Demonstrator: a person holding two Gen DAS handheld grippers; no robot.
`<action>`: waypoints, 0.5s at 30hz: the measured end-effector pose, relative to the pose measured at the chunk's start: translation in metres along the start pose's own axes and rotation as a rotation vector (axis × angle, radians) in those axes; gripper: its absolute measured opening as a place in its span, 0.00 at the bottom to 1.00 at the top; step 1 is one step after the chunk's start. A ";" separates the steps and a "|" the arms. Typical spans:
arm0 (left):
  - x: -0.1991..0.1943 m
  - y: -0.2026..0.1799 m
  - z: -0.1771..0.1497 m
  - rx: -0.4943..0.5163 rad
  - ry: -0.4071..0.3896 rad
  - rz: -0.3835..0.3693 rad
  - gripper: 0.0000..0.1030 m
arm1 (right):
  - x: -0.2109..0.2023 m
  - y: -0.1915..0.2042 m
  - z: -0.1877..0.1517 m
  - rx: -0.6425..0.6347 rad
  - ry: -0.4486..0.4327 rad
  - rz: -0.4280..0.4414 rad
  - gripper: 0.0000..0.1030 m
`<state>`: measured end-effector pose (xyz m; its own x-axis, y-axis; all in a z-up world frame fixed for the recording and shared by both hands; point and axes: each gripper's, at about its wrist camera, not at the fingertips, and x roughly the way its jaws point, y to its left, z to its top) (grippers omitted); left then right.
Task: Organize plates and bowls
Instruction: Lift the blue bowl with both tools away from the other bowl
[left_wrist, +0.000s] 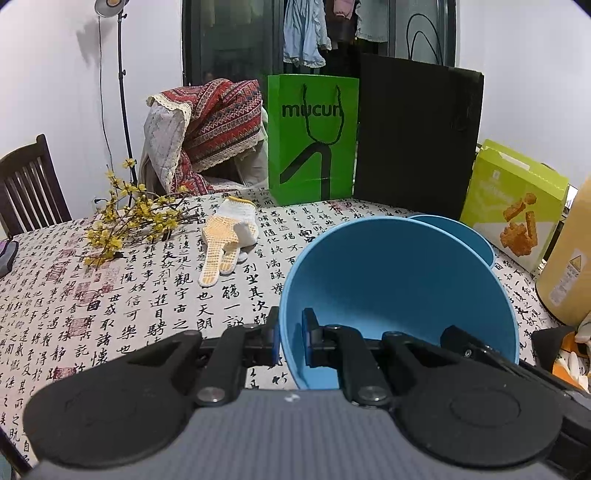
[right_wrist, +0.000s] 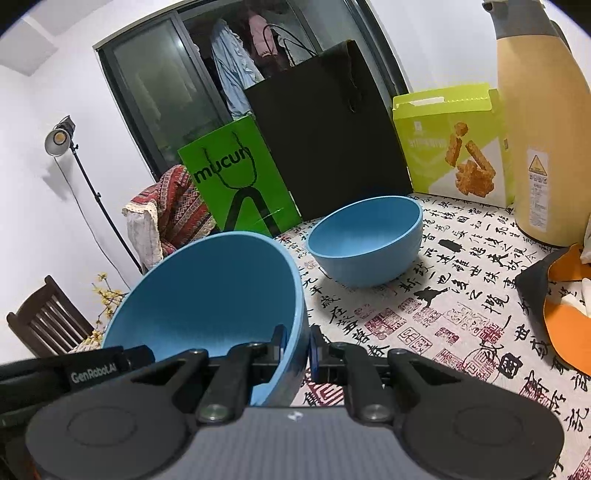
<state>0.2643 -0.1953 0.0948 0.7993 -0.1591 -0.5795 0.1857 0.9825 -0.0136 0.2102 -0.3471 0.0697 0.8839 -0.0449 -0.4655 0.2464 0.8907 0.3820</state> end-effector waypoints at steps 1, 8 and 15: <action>-0.002 0.001 0.000 -0.002 -0.002 0.000 0.11 | -0.002 0.001 -0.001 0.000 -0.001 0.002 0.12; -0.014 0.009 -0.002 -0.012 -0.012 0.000 0.11 | -0.012 0.008 -0.003 -0.005 -0.008 0.012 0.12; -0.022 0.015 -0.007 -0.022 -0.010 0.006 0.11 | -0.020 0.015 -0.009 -0.009 -0.011 0.018 0.12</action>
<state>0.2452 -0.1759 0.1017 0.8058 -0.1543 -0.5718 0.1689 0.9852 -0.0279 0.1933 -0.3288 0.0777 0.8924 -0.0334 -0.4499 0.2268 0.8953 0.3834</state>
